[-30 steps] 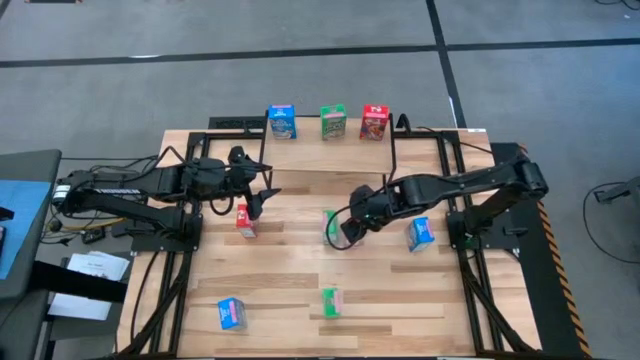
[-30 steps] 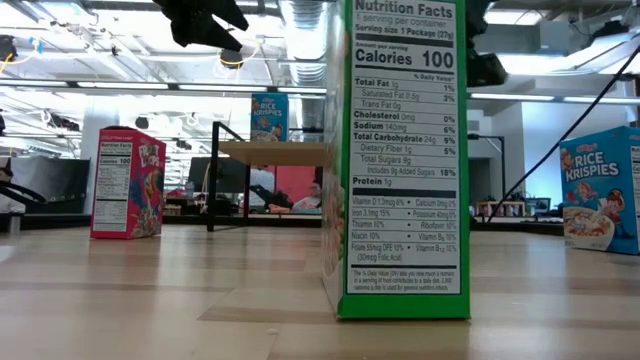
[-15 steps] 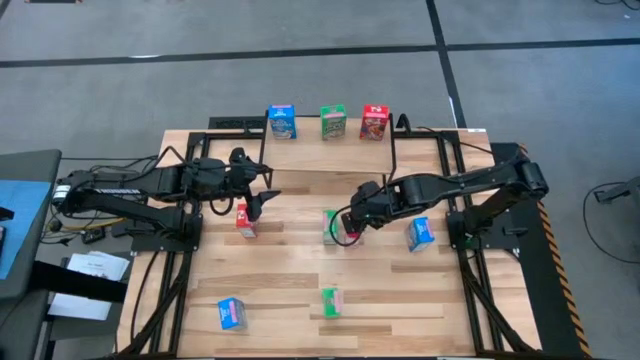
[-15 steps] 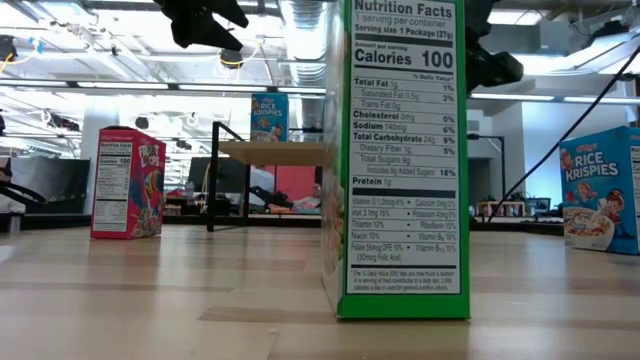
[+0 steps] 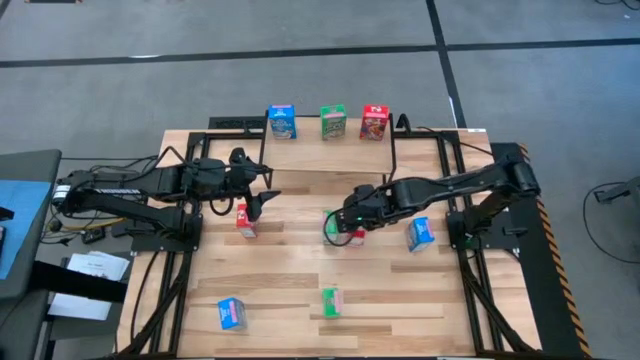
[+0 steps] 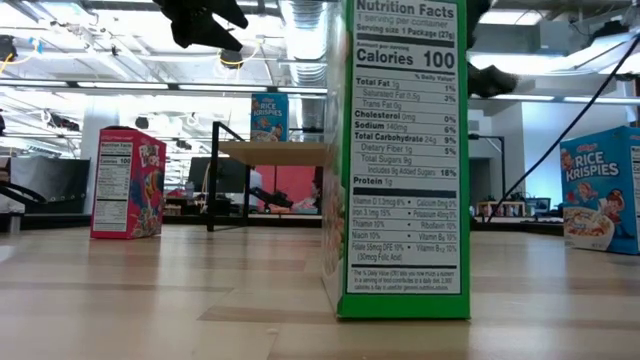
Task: Stack cereal on shelf
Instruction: Put the right red cereal box on the shelf aligned with the other red cereal box
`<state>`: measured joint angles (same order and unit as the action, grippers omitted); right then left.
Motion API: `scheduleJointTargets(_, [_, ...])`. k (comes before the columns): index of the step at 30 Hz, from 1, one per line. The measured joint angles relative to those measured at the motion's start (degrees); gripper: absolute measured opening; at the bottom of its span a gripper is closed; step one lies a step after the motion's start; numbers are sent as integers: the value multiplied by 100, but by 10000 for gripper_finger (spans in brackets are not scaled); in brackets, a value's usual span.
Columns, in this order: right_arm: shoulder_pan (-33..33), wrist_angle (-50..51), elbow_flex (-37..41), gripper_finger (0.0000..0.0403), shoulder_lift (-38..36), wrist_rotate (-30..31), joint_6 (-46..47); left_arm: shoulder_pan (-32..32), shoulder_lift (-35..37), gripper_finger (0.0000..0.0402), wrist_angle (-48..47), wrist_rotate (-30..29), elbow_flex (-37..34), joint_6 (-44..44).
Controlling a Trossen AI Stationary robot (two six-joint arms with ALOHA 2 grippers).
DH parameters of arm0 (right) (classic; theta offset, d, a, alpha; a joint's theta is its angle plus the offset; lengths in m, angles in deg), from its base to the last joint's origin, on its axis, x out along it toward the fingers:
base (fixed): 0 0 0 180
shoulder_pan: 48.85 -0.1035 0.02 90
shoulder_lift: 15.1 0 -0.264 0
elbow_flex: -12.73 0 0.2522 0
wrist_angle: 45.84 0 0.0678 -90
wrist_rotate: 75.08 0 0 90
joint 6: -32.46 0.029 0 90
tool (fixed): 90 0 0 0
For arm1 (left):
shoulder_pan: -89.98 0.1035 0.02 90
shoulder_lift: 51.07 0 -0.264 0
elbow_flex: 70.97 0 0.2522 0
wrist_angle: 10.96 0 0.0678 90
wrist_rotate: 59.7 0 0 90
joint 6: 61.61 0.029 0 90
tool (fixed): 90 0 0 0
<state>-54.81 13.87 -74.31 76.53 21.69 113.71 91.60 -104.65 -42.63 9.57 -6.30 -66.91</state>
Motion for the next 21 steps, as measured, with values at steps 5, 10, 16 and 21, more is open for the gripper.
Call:
scheduleJointTargets(5, [2,-73,11,276,48,-15,107,0,0,311,-76,0,0,8])
scheduleJointTargets(10, [4,-81,20,276,-47,-26,145,0,0,311,-67,-2,0,93])
scheduleJointTargets(16, [4,287,-92,276,-161,44,290,0,0,311,-73,-2,0,118])
scheduleJointTargets(21, [0,530,-146,276,-155,49,437,0,0,311,-74,-2,0,118])
